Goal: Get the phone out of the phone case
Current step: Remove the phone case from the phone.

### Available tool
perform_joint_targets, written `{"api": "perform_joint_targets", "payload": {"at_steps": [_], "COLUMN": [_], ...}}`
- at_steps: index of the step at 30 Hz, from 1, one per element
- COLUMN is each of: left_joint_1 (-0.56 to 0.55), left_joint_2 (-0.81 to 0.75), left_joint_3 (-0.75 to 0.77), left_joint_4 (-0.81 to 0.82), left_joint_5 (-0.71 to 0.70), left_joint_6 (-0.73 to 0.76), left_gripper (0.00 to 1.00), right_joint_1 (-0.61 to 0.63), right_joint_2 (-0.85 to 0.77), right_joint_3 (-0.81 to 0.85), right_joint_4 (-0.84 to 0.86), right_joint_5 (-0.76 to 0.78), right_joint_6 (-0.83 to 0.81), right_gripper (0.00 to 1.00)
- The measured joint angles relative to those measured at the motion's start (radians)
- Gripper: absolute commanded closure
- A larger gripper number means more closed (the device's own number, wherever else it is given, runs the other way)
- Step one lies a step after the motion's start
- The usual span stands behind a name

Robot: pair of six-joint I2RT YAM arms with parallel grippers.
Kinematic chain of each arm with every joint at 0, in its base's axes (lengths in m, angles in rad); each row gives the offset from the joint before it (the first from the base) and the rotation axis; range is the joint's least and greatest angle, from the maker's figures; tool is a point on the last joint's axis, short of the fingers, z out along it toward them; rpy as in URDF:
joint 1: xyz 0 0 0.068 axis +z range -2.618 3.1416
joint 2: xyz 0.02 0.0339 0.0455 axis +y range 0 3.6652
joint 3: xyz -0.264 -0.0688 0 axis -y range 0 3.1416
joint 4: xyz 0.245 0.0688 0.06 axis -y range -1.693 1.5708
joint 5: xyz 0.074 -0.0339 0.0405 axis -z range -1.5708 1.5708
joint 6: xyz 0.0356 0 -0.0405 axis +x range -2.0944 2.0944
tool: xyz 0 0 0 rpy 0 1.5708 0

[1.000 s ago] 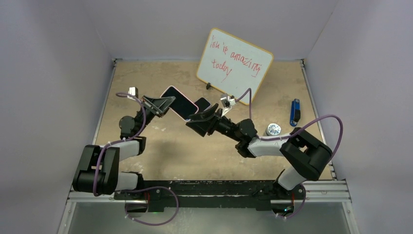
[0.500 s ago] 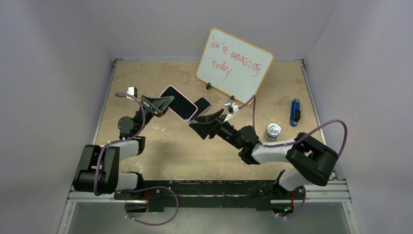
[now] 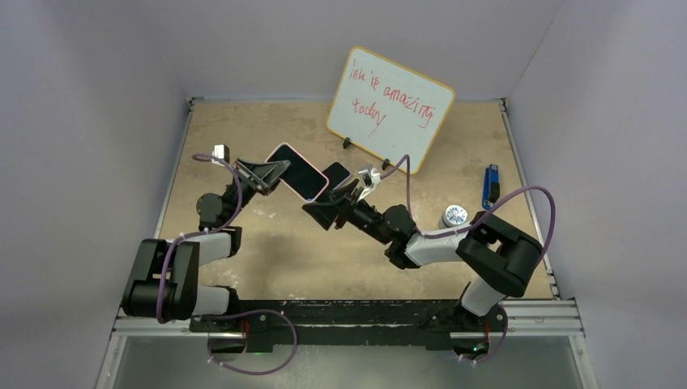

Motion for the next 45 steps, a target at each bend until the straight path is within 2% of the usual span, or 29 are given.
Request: {"api": "perform_joint_targets", "payload": {"at_steps": [5,19,22,27,35,41,42,45], "left_joint_1": [0.002,0.012,0.018,0.027,0.03,0.041,0.043,0.045], "left_joint_2": [0.005,0.038,0.049,0.059,0.074,0.078,0.078,0.078], "left_joint_3": [0.0,0.0,0.001,0.016,0.036,0.05,0.053,0.055], "left_joint_4": [0.0,0.016,0.016,0.016,0.016,0.016,0.016,0.017], "left_joint_5": [0.003,0.037,0.051,0.083,0.14,0.193,0.201,0.215], "left_joint_6": [-0.007,-0.051,-0.06,-0.067,-0.066,-0.066,-0.066,-0.066], "left_gripper": [1.0,1.0,1.0,1.0,1.0,1.0,1.0,1.0], "right_joint_1": [0.0,-0.006,-0.008,-0.011,-0.006,-0.011,-0.013,-0.018], "right_joint_2": [0.018,0.06,0.068,0.069,0.045,0.016,0.004,-0.03], "right_joint_3": [0.025,0.03,0.035,0.047,0.091,0.08,0.063,-0.008], "right_joint_4": [0.011,0.035,0.033,0.0,-0.173,-0.212,-0.206,-0.156], "right_joint_5": [-0.005,-0.082,-0.107,-0.155,-0.222,-0.265,-0.268,-0.271], "right_joint_6": [-0.008,-0.072,-0.109,-0.202,-0.351,-0.361,-0.352,-0.31], "right_gripper": [0.48,0.96,1.0,1.0,1.0,0.73,0.66,0.54]}}
